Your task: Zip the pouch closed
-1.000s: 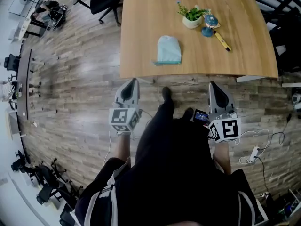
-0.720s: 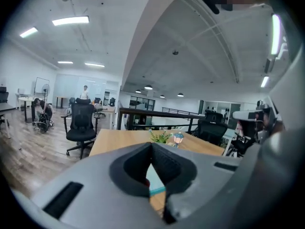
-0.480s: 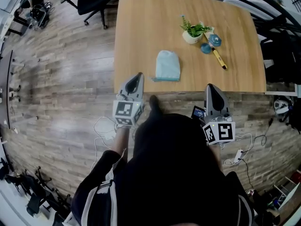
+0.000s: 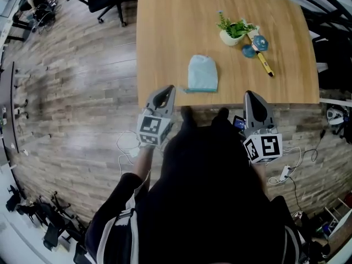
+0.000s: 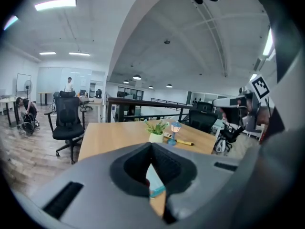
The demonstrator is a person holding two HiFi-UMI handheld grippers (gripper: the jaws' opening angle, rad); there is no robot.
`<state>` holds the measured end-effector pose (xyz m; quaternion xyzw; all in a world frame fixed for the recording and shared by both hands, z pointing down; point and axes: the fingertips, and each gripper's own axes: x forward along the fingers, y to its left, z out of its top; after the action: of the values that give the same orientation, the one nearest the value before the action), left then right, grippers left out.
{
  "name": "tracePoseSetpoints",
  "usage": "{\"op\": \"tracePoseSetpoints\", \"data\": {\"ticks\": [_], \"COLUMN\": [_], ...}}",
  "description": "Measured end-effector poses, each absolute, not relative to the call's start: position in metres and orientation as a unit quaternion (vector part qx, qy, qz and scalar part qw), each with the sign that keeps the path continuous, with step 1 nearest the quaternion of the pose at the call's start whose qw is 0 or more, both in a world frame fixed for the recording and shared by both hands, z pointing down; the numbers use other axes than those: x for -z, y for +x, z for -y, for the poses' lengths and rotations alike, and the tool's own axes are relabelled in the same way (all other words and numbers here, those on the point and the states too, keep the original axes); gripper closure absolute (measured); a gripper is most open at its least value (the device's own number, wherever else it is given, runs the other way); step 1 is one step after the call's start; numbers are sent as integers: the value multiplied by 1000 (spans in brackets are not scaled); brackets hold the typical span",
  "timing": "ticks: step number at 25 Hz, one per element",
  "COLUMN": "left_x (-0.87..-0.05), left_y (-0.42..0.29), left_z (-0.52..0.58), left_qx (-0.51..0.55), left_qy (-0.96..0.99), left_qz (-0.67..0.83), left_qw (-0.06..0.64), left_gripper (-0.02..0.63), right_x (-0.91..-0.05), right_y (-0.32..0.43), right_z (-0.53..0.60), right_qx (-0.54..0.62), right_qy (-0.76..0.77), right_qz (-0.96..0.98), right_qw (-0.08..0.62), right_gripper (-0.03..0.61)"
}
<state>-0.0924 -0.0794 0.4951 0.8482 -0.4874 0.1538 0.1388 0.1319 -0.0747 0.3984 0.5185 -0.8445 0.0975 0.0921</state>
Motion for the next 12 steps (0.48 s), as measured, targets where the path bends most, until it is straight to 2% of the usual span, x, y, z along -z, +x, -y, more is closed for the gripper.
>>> {"op": "tracePoseSetpoints", "data": {"ticks": [5, 7, 8, 9, 12], "left_x": [-548, -588, -608, -628, -680], "left_y": [-94, -93, -92, -92, -91], "left_z": [82, 77, 75, 75, 77], "left_qx": [-281, -358, -397, -435, -525], "left_qy": [858, 862, 861, 856, 827], "left_qz": [414, 347, 310, 275, 185], "left_qw": [111, 91, 70, 39, -80], "left_gripper": [612, 576, 521, 499, 491], "right_x": [-405, -407, -409, -410, -412], "right_y": [129, 122, 118, 116, 114], "right_z": [78, 75, 74, 73, 70], "right_qx": [-102, -102, -103, -104, -105], "right_qy": [525, 523, 522, 522, 525], "right_qz": [840, 840, 841, 840, 838], "right_qw": [96, 101, 103, 105, 110], "right_gripper": [566, 566, 566, 566, 566]}}
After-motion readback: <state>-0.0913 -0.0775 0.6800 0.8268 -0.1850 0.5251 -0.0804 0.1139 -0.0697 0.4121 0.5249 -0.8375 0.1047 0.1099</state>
